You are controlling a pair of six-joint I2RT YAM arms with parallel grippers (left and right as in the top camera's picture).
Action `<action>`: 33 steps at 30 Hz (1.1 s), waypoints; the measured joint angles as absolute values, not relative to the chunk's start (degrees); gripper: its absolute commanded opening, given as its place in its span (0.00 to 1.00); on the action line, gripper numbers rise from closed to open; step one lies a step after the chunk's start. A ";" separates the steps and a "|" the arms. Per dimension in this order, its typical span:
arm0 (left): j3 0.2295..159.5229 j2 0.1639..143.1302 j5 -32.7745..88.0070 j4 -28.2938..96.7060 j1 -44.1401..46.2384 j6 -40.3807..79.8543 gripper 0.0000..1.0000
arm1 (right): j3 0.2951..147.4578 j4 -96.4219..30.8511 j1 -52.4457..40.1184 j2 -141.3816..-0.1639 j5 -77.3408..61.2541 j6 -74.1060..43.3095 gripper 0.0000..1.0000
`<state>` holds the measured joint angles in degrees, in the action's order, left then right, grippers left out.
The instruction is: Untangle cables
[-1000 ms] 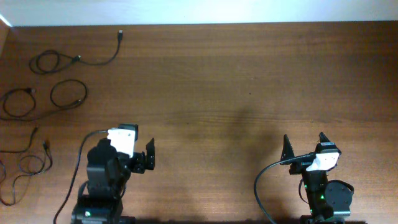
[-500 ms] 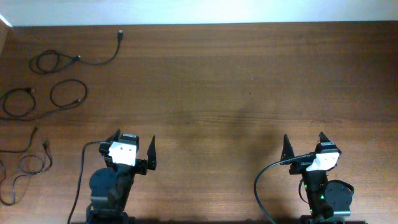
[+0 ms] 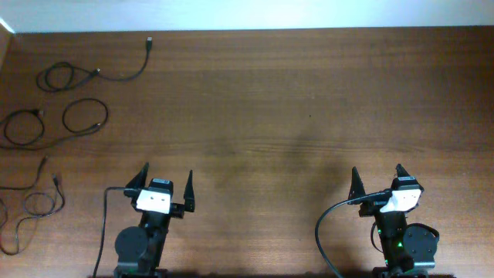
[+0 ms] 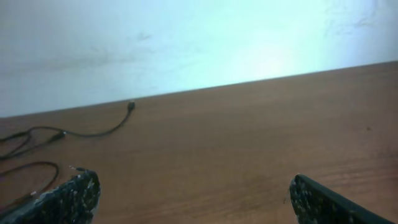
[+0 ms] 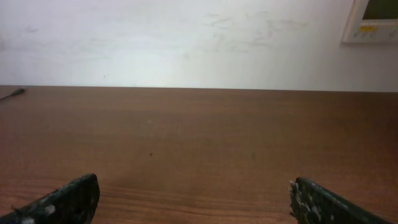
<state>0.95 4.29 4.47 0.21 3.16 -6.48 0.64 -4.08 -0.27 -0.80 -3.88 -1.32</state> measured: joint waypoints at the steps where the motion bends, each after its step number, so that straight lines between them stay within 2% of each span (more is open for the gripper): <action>1: 0.95 3.57 4.45 0.40 3.16 -6.48 0.99 | 0.64 -4.08 -0.27 -0.80 -3.88 -1.28 0.98; 5: 0.95 0.95 4.03 4.32 2.81 -6.48 0.99 | 0.64 -4.08 -0.27 -0.80 -3.88 -1.26 0.98; 33: 0.95 0.93 1.02 4.69 2.07 -4.84 0.99 | 0.64 -4.08 -0.27 -0.80 -3.88 -1.30 0.98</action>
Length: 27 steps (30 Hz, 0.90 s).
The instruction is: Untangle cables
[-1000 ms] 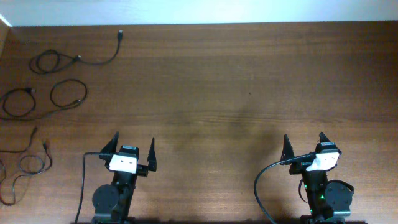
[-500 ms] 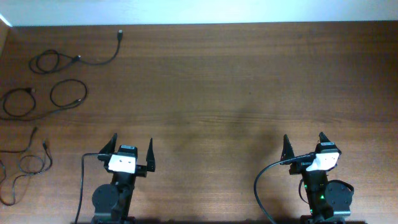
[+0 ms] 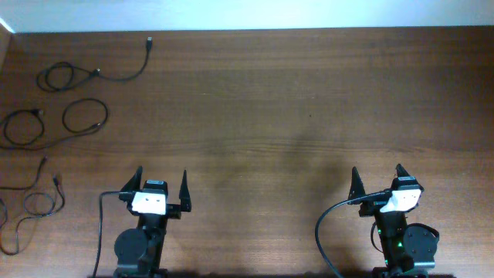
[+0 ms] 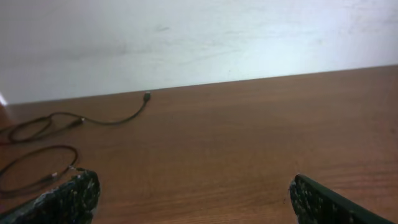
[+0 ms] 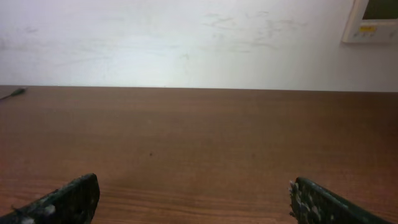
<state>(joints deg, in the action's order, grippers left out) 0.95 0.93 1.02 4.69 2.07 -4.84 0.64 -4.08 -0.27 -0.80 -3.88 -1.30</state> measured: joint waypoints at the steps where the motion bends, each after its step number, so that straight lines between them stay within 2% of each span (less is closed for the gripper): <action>1: 0.95 0.93 0.54 4.69 2.07 -3.84 0.99 | 0.64 -4.08 -0.27 -0.80 -3.88 -1.32 0.98; 27: 0.95 0.93 -3.22 4.71 2.07 2.15 0.99 | 0.64 -4.08 -0.27 -0.80 -3.88 -1.30 0.98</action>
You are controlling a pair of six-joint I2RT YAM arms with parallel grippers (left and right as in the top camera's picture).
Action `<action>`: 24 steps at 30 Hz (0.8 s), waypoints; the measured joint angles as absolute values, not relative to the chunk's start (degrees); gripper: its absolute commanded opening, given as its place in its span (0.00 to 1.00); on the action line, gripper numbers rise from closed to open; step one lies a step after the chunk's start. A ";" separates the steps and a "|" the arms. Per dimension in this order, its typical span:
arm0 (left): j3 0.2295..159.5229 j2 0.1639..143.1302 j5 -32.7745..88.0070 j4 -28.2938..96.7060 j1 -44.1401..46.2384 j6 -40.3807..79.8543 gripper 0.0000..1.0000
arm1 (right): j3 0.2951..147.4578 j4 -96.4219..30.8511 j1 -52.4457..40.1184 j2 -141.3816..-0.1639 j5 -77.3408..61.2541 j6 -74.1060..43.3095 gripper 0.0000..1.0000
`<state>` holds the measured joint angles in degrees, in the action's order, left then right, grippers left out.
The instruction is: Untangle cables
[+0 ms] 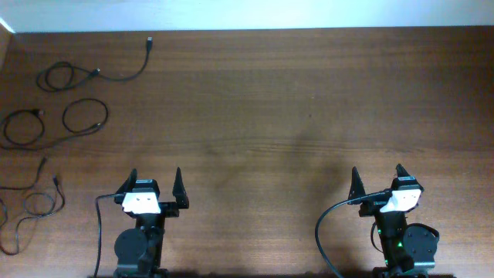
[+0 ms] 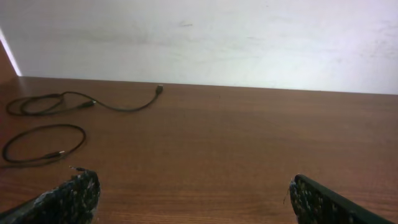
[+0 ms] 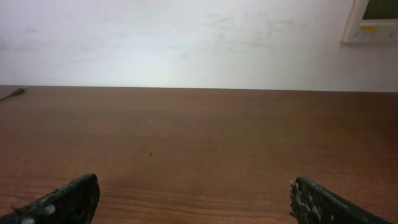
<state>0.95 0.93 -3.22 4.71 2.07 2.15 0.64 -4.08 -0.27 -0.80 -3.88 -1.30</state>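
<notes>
Several thin black cables lie apart along the table's left side. A long one (image 1: 116, 77) ends in a plug near the back edge, and it also shows in the left wrist view as the cable (image 2: 118, 107). A single loop (image 1: 85, 116) lies below it, seen by the left wrist as a loop (image 2: 43, 143). Another loop (image 1: 23, 127) and a loose tangle (image 1: 31, 207) sit at the far left. My left gripper (image 1: 153, 176) is open at the front left, empty, well short of the cables; the left gripper (image 2: 191, 182) frames bare wood. My right gripper (image 1: 377, 173) is open and empty at the front right.
The brown wooden table (image 1: 309, 100) runs back to a white wall (image 3: 186, 43). A white wall panel (image 3: 372, 18) shows at the upper right of the right wrist view. A cable tip (image 3: 15, 93) peeks in at that view's left edge. Both arm bases stand at the front edge.
My left gripper has shifted a little to the left and swung toward the cables, so its camera now shows both loops more fully. The right gripper and the cables are unchanged.
My left gripper first stood open at the front left, angled slightly toward the table's middle. Then it sat a bit further left, and now further left again, facing the back left. The right gripper stayed open in place; no cable has moved.
</notes>
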 measured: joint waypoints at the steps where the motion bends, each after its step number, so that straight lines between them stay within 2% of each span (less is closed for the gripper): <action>1: 0.95 0.93 -3.20 4.71 2.07 1.48 0.99 | 0.64 -4.08 -0.27 -0.80 -3.88 -1.30 0.98; 24: 0.95 0.93 -1.50 4.73 2.07 -0.43 0.99 | 0.64 -4.08 -0.27 -0.80 -3.88 -1.30 0.98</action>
